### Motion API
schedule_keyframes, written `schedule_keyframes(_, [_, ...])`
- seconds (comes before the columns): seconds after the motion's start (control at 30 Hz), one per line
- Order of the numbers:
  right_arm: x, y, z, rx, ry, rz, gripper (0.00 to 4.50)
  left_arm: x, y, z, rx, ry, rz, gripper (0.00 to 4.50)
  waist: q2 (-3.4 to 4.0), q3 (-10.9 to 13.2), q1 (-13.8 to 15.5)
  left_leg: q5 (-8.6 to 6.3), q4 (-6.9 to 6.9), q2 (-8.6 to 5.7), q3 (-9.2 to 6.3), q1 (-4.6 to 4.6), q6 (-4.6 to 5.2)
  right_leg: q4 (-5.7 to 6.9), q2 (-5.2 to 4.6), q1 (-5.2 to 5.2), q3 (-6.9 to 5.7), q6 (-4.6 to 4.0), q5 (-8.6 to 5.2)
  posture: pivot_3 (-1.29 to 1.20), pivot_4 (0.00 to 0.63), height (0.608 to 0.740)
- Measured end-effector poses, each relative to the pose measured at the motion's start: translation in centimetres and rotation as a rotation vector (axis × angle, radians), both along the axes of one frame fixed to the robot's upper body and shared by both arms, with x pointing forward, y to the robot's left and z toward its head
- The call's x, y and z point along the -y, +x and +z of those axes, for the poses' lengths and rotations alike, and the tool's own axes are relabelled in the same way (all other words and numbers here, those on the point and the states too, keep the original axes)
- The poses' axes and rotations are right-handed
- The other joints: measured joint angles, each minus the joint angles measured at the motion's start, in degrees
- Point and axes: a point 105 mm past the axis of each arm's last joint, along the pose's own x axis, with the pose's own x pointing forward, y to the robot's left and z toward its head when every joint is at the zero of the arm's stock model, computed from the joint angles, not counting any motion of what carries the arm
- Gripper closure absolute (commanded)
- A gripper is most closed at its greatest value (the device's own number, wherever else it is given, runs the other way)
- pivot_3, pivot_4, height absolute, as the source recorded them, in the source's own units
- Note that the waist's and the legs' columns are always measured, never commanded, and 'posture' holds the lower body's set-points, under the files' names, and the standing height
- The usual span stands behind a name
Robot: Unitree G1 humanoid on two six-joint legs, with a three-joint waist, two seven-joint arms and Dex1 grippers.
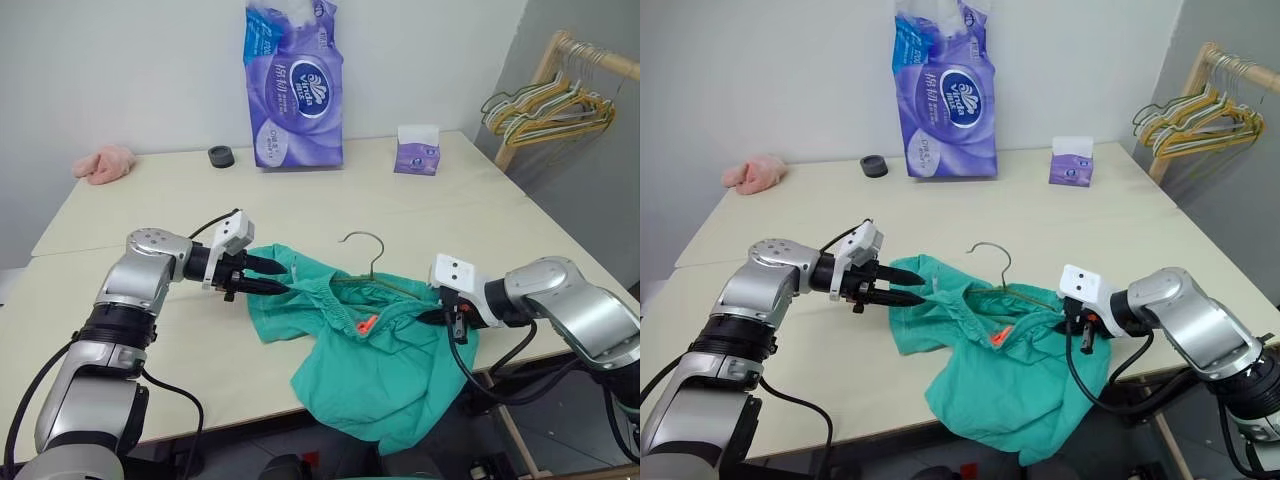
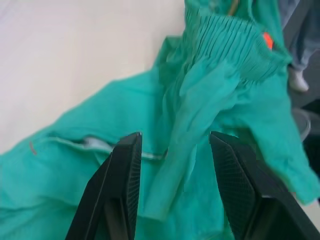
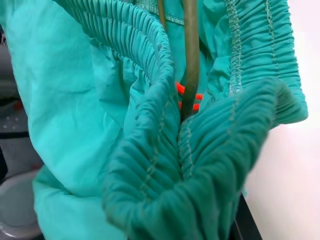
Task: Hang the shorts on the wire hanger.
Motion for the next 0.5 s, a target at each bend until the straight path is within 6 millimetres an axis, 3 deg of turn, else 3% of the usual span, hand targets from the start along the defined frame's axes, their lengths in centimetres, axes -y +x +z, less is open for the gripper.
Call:
schedule_keyframes(0.13, [1.2, 0.6, 2.1, 0.045, 0.014, -0.042, 4.5, -0.2, 1.2, 2.0, 0.073, -0.024, 0.052, 2.25, 0.26, -0.2, -0.1, 0.0, 0.0, 0.0, 0.02, 0.01, 0.0, -0.04, 0.0, 0.01, 0.04, 0.0, 0.0, -0.2, 0.0, 0.74])
schedule_keyframes(0.27, [2.3, 0.8, 4.0, 0.084, 0.003, -0.057, 4.5, 1.0, 1.2, 1.0, 0.065, -0.022, 0.018, 2.25, 0.32, -0.2, 0.0, 0.0, 0.01, 0.0, 0.03, 0.0, 0.0, -0.04, 0.0, 0.03, 0.03, 0.0, 0.0, -0.2, 0.001, 0.74])
schedule_keyframes(0.5, [1.1, -0.6, 4.1, 0.071, 0.013, 0.014, 4.5, 4.9, 0.6, -0.9, 0.053, 0.008, -0.146, 2.25, 0.32, -0.3, -0.1, 0.0, 0.03, 0.0, 0.04, 0.0, 0.01, -0.03, 0.0, 0.02, 0.05, 0.0, 0.0, -0.22, 0.006, 0.74])
